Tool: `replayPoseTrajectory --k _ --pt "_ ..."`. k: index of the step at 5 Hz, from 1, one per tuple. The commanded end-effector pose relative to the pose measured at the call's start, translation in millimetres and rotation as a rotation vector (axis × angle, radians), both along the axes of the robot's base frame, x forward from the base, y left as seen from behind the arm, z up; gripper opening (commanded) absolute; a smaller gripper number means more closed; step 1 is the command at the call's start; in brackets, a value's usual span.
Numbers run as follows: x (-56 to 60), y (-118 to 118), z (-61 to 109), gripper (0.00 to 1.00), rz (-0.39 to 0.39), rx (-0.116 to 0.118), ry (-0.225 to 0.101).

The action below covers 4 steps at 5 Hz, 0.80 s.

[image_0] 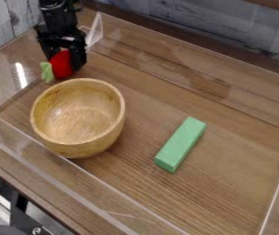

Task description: Move the red fruit to the right side of the table

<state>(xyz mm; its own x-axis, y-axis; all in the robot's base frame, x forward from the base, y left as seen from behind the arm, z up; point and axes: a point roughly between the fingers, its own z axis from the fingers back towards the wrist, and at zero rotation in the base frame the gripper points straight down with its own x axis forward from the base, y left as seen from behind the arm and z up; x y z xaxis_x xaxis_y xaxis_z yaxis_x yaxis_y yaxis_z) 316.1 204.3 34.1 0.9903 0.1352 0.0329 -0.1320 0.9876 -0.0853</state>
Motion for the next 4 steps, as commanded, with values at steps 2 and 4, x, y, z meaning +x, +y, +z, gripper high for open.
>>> replayPoseTrajectory --k 2,4 --pt "14.7 -3.9 21.2 1.00 -0.052 0.012 -0.056" --pt "9.6 -19.1 11.5 1.00 0.094 0.001 -0.068"
